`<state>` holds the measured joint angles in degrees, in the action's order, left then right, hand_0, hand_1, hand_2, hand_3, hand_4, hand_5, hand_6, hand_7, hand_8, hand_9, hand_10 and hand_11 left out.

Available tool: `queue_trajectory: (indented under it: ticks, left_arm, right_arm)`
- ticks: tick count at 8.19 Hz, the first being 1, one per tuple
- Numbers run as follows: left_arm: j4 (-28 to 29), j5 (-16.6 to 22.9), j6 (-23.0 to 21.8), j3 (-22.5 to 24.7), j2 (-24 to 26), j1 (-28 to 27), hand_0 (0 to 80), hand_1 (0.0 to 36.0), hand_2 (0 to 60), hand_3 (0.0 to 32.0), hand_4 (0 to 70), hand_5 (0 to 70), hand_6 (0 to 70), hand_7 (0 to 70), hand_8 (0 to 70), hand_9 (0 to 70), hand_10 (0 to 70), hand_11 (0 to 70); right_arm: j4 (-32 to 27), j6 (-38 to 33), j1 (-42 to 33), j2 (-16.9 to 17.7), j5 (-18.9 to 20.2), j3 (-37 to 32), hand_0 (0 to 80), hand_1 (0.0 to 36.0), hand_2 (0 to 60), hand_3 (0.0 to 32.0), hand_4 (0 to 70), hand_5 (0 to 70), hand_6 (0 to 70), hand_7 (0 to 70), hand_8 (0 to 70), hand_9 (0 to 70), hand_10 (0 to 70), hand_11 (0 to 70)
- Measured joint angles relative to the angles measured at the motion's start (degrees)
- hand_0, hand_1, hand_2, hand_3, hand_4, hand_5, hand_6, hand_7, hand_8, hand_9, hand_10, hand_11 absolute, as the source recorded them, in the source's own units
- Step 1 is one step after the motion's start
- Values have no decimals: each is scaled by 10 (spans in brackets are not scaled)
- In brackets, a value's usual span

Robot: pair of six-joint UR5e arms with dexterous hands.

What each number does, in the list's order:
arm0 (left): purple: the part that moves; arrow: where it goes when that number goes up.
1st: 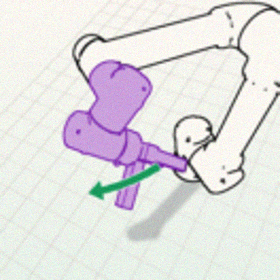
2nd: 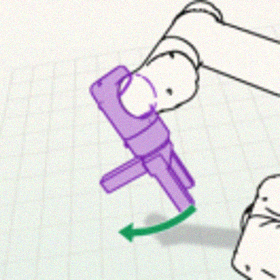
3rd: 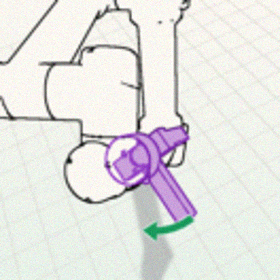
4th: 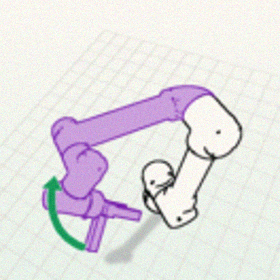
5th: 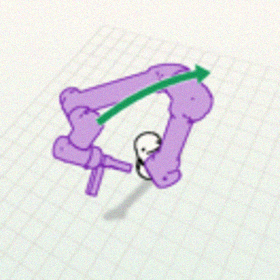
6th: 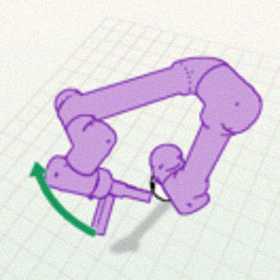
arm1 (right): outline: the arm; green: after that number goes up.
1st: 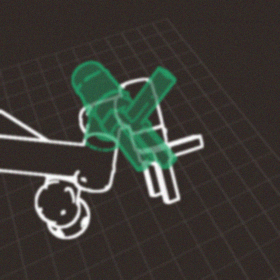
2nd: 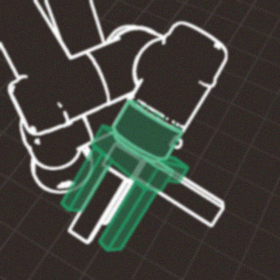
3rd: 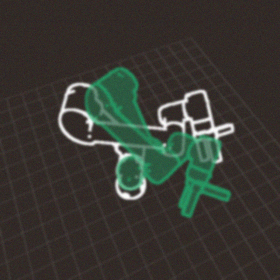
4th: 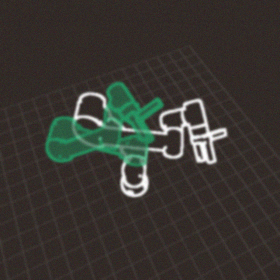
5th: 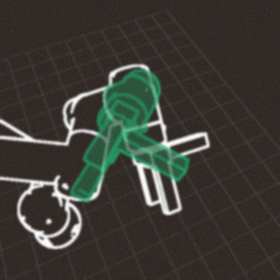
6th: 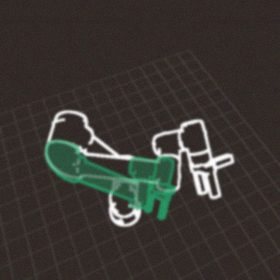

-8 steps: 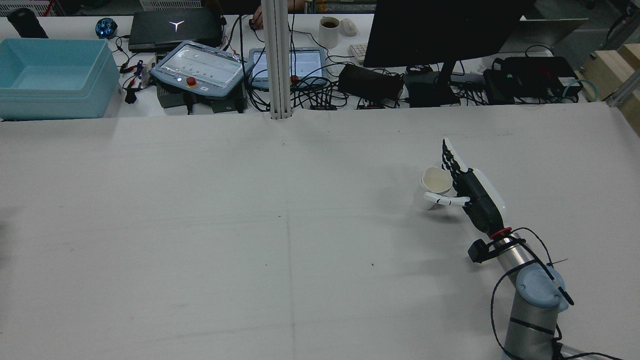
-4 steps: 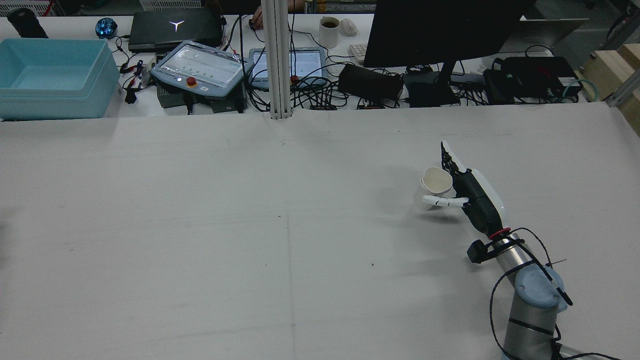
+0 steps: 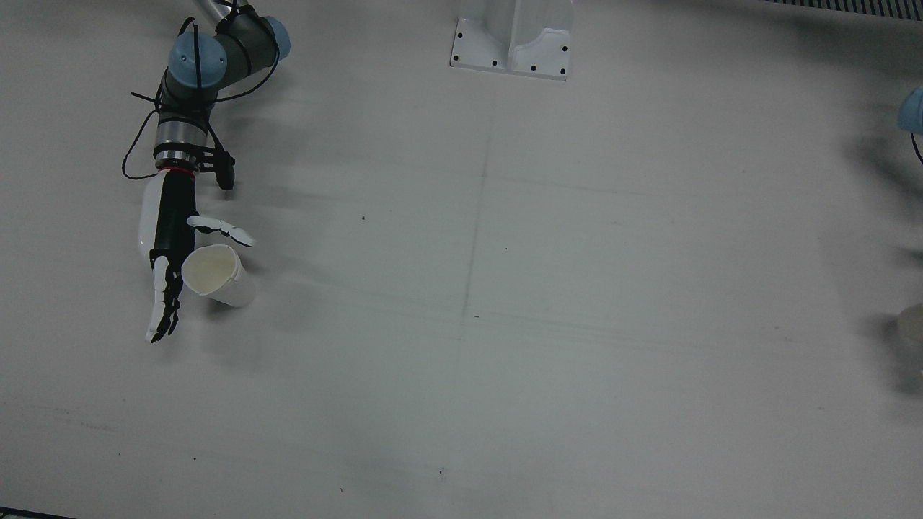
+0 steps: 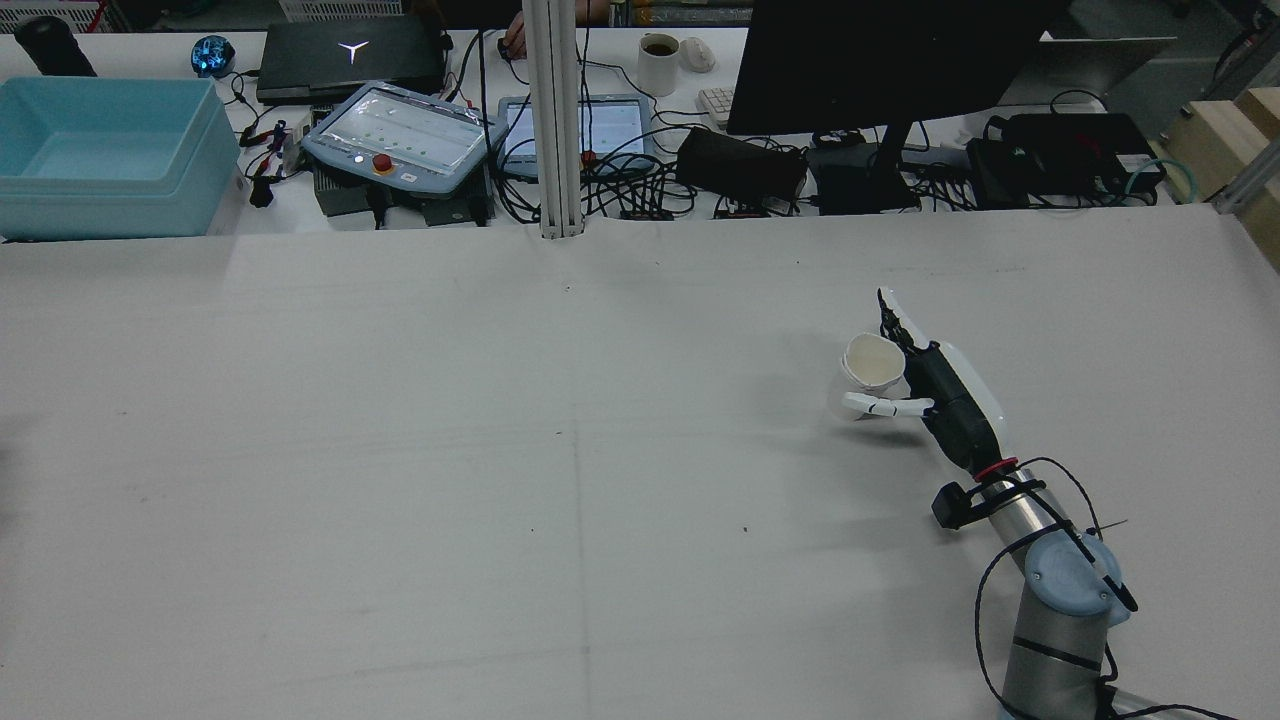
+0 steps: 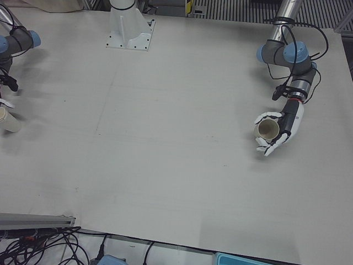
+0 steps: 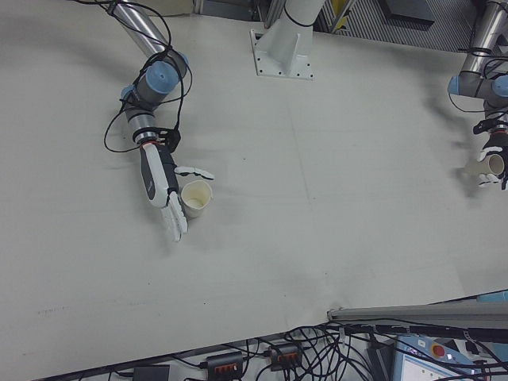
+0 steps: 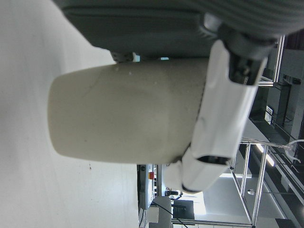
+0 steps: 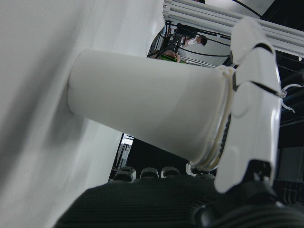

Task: Pour water
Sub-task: 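Grip the white paper cup with the right hand and lift it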

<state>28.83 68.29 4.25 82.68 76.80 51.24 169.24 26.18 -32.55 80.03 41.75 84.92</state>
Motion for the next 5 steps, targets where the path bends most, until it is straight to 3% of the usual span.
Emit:
queue_trajectory:
  ticks: [3,4,5]
  left_arm:
    - [0,0,1,-1,1,0,800,360,415,0,260,24,310,524,348,493,162,287]
    - [0,1,1,-2,1,-1,800,360,416,0,261,24,310,524,348,493,163,288]
    - [-1,0,2,-3,1,-1,800,360,413,0,261,24,310,523,348,493,163,288]
  right_arm:
    - [-1,2,3,-16,0,-17,534,230,180,0,80,37,37,45,11,17,28,65]
    - [0,2,3,-18,0,-18,530,224,198,0,131,43,67,78,28,34,34,71]
    - [0,3,3,-19,0,-18,524,212,206,0,166,63,126,155,49,59,33,68]
